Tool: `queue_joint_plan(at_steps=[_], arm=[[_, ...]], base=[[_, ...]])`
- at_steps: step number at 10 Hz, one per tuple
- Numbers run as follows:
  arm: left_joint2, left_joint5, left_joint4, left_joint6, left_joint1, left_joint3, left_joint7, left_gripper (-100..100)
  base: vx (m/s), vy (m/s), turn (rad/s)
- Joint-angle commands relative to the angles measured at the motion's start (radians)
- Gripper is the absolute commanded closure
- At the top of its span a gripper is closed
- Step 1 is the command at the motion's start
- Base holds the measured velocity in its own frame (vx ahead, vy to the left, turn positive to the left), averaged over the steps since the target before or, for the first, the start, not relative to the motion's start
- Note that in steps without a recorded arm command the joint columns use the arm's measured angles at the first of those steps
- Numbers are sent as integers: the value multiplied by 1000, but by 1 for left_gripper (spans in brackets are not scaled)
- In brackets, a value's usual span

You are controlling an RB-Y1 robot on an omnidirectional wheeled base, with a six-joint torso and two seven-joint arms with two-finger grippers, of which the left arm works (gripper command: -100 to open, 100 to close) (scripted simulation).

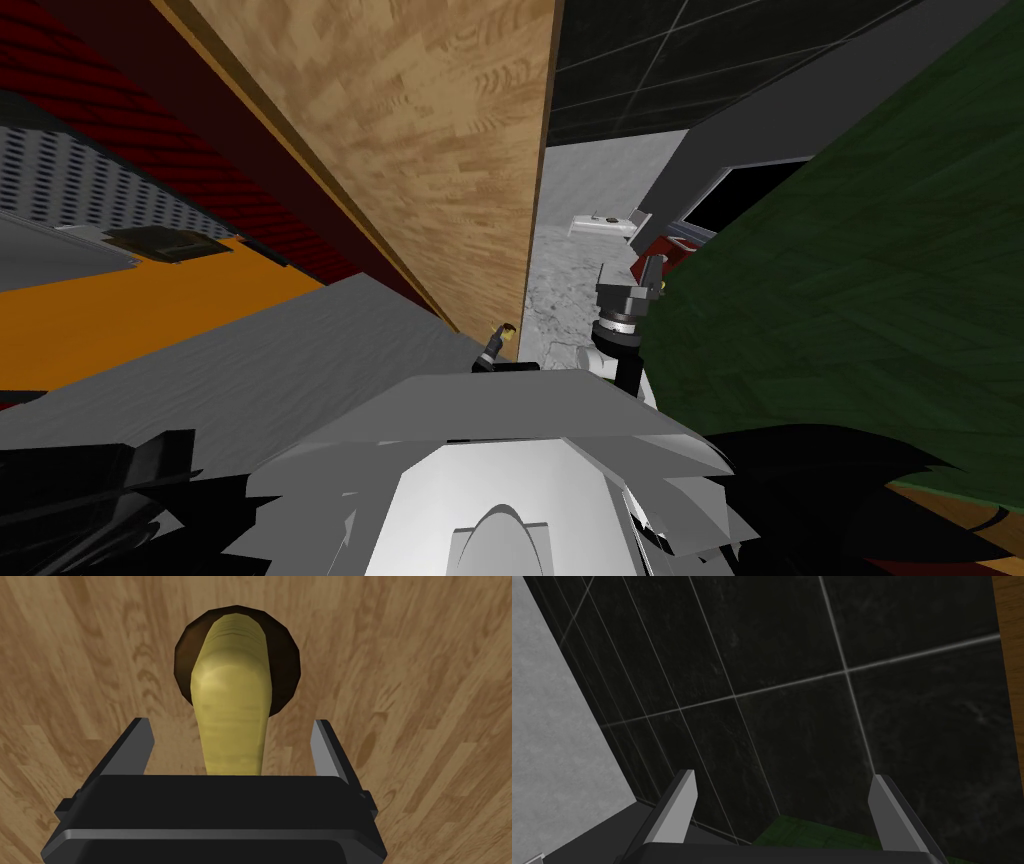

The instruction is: Push the door open

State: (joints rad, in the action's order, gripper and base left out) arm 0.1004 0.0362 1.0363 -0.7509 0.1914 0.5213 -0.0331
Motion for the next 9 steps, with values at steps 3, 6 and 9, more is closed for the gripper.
queue_joint_plan(at_steps=[3,6,9], arm=[[0,0,1,1,1,0,0,100],[0,0,1,1,1,0,0,100],[-2,-10,-12,6,-12,-33,9,100]], base=[[-18,12,-5],[0,0,0],[132,-105,38]])
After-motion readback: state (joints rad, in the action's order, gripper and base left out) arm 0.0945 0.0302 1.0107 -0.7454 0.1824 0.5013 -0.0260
